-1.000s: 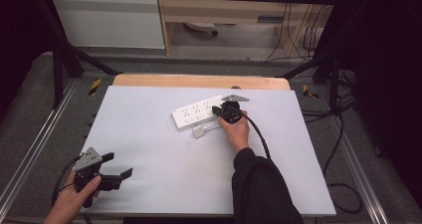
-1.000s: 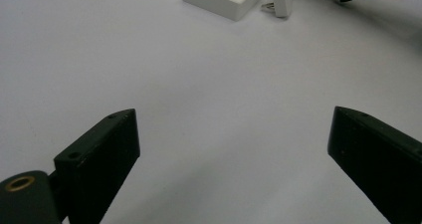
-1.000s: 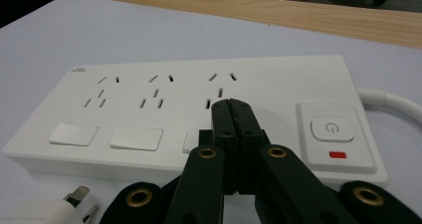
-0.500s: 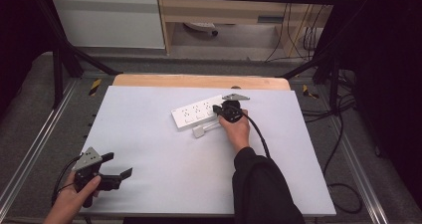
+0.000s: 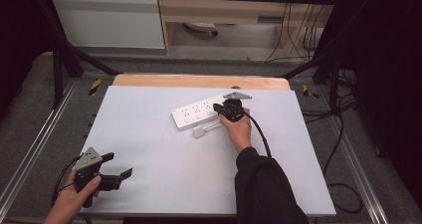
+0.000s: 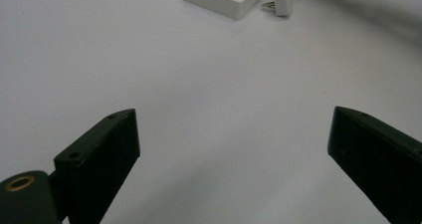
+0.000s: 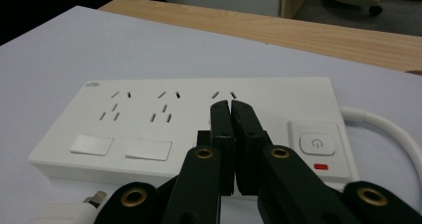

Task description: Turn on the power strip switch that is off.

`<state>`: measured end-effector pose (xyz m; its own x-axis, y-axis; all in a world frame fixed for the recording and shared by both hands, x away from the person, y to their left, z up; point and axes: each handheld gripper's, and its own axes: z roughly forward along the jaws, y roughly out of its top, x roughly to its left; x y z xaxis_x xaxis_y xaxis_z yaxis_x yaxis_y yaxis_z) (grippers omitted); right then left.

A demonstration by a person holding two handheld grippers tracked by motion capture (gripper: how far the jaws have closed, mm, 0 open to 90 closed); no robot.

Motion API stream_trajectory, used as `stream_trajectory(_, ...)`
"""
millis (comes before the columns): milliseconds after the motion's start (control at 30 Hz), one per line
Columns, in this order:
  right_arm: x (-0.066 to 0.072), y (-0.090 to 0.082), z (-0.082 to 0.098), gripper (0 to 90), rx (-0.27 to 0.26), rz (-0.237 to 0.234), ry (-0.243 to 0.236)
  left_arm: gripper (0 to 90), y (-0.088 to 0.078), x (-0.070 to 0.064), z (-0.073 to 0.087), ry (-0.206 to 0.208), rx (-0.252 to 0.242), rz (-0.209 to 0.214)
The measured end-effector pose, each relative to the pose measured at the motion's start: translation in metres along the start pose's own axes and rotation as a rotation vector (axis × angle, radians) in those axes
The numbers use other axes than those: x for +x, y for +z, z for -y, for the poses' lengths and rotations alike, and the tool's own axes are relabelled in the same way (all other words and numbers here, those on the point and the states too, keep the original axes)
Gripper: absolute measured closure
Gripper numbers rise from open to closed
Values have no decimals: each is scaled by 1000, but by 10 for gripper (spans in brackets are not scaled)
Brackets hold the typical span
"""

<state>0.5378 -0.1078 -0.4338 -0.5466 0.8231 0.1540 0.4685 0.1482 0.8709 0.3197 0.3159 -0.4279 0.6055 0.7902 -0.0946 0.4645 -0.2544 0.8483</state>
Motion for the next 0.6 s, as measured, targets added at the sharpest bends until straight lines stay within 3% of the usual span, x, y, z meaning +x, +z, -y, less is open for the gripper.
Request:
stream_trajectory(267, 2, -9, -6, 830, -13, 6, -7, 63, 0, 0, 0, 3, 4, -1)
stream_trajectory(333, 2, -12, -8, 740, -12, 14, 0, 63, 0, 0, 0, 5, 5, -1)
stream_trajectory(600, 1, -26, -13, 531, -4, 15, 15, 63, 0, 0, 1, 7, 11, -4)
